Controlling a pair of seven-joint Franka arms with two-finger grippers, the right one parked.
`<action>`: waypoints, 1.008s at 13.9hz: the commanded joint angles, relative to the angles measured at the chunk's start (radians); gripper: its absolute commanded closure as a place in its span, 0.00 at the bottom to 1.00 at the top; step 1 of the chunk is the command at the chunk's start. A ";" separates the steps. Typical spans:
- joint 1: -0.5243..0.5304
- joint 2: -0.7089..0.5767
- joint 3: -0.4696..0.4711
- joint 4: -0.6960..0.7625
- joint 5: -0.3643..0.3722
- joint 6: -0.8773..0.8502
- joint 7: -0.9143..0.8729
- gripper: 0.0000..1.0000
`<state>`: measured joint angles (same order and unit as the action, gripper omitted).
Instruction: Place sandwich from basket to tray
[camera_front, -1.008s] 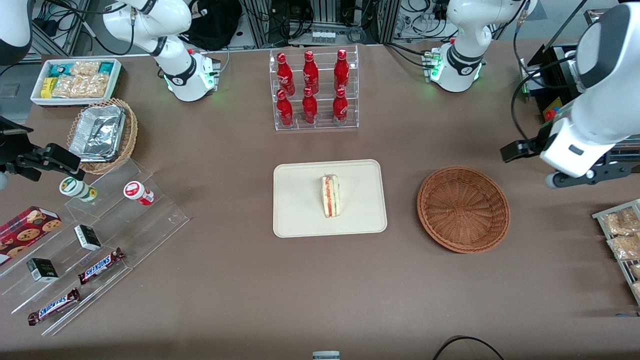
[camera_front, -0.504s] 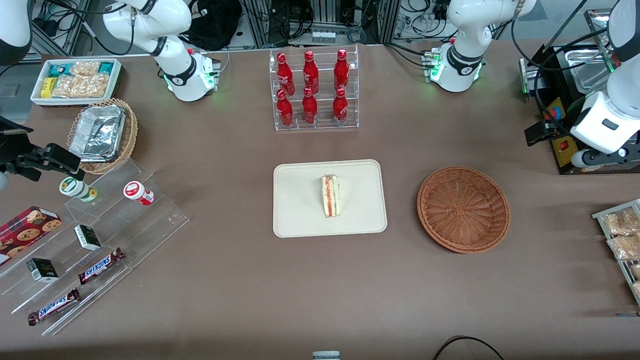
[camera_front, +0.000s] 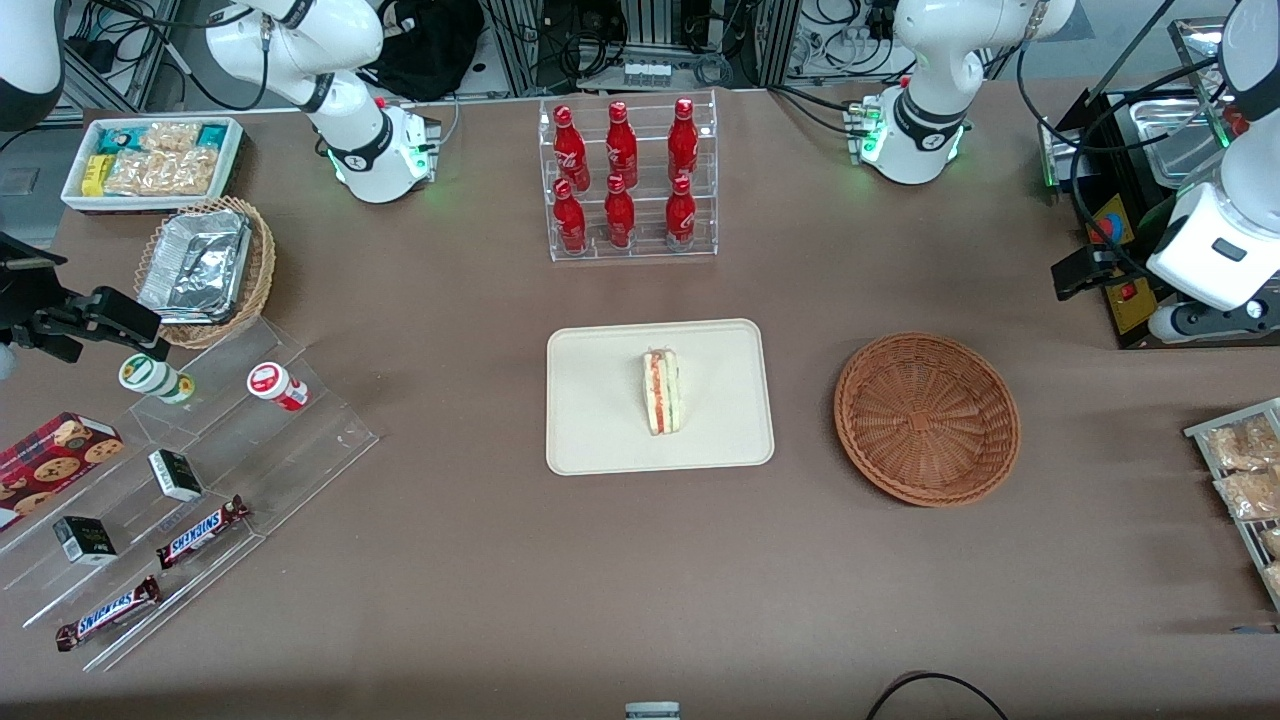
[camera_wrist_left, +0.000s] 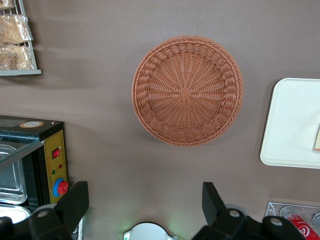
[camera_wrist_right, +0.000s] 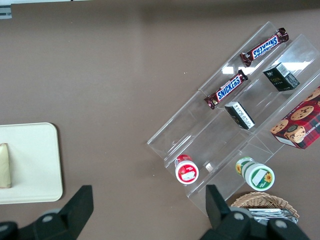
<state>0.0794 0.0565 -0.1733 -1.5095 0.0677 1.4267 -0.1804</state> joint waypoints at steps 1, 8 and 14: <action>-0.012 -0.039 0.031 -0.007 -0.022 0.001 0.005 0.00; -0.006 -0.109 0.034 -0.060 -0.022 -0.023 0.006 0.00; -0.001 -0.107 0.037 -0.055 -0.062 -0.025 0.022 0.00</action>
<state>0.0805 -0.0287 -0.1427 -1.5483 0.0219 1.4097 -0.1793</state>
